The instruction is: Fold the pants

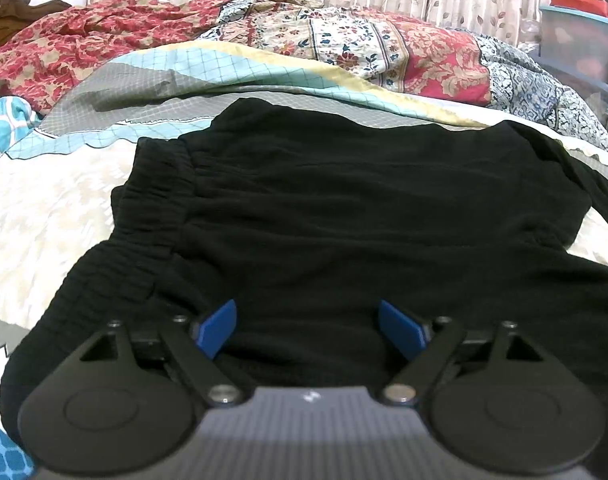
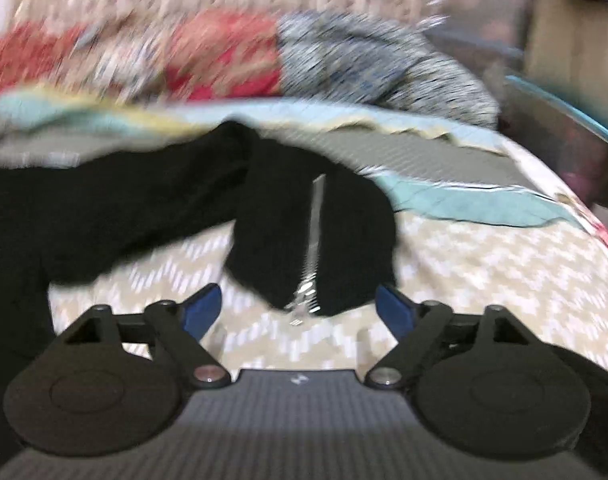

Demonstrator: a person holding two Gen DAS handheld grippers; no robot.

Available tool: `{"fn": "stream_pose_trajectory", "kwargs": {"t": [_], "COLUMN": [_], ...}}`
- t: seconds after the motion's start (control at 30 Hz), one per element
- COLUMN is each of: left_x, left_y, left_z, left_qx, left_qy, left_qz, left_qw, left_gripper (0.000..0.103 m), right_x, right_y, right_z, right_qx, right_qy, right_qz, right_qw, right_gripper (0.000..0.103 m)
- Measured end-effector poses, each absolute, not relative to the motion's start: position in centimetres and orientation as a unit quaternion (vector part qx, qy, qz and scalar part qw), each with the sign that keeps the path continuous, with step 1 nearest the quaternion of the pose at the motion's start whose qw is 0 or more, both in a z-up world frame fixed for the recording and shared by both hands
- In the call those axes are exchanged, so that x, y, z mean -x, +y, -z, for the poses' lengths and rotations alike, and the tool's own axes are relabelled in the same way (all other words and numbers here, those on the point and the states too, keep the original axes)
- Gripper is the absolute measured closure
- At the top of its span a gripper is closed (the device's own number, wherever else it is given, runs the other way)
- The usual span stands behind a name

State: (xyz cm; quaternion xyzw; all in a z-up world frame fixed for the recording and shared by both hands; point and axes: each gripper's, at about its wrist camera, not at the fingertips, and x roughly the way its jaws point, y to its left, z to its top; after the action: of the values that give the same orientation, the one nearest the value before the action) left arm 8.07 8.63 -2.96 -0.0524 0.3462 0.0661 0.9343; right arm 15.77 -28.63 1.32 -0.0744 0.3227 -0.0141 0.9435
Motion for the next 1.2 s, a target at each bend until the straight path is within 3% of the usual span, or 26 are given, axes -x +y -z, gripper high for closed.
{"fn": "stream_pose_trajectory", "kwargs": {"t": [0.17,0.3,0.4,0.53,0.57,0.6,0.73,0.83,0.97,1.03,1.07,1.1,1.2], "left_x": [-8.0,-8.2,-8.3,-8.4,-8.4,-8.4,-8.4,-8.4,-8.5,-8.6,-8.6,-8.6,-8.5], "left_y": [8.7,8.7,8.6,8.6,8.6,8.6,8.5,8.5,8.5,8.4,8.3,8.3,8.5], "left_z": [3.0,3.0,3.0,3.0,3.0,3.0,3.0,3.1,3.2,3.2,3.2,3.2,3.2], "left_qx": [0.052,0.049,0.049,0.048,0.048,0.048,0.048,0.049,0.048,0.045,0.042,0.041,0.043], "left_qy": [0.347,0.350,0.350,0.351,0.351,0.351,0.351,0.350,0.351,0.353,0.354,0.354,0.353], "left_qz": [-0.063,-0.056,-0.055,-0.056,-0.056,-0.056,-0.055,-0.054,-0.050,-0.050,-0.051,-0.052,-0.050], "left_qw": [0.934,0.934,0.934,0.934,0.934,0.934,0.934,0.934,0.934,0.933,0.933,0.933,0.933], "left_gripper": [0.019,0.014,0.014,0.013,0.013,0.013,0.013,0.012,0.010,0.009,0.009,0.009,0.008], "right_x": [-18.1,-18.3,-18.4,-18.8,-18.9,-19.0,-19.3,-20.3,-28.0,-33.6,-36.5,-37.9,-36.4], "right_y": [-27.4,-27.8,-28.3,-28.3,-28.1,-27.9,-27.9,-29.2,-33.2,-36.3,-38.5,-40.2,-42.4], "right_z": [0.7,0.1,-0.1,0.4,0.4,0.5,-0.7,-4.6,-11.8,-14.0,-14.6,-14.9,-14.8], "right_qx": [0.118,0.120,0.132,0.150,0.163,0.174,0.201,0.193,0.184,0.180,0.154,0.122,0.036], "right_qy": [0.355,0.351,0.348,0.346,0.343,0.341,0.321,0.278,0.234,0.242,0.275,0.300,0.281], "right_qz": [0.024,0.034,0.041,0.028,0.024,0.017,0.014,0.023,0.082,0.159,0.201,0.230,0.239], "right_qw": [0.927,0.928,0.927,0.925,0.925,0.924,0.925,0.941,0.951,0.940,0.928,0.918,0.929], "right_gripper": [0.019,0.026,0.036,0.041,0.053,0.077,0.087,0.088,0.088,0.077,0.047,0.041,0.042]}}
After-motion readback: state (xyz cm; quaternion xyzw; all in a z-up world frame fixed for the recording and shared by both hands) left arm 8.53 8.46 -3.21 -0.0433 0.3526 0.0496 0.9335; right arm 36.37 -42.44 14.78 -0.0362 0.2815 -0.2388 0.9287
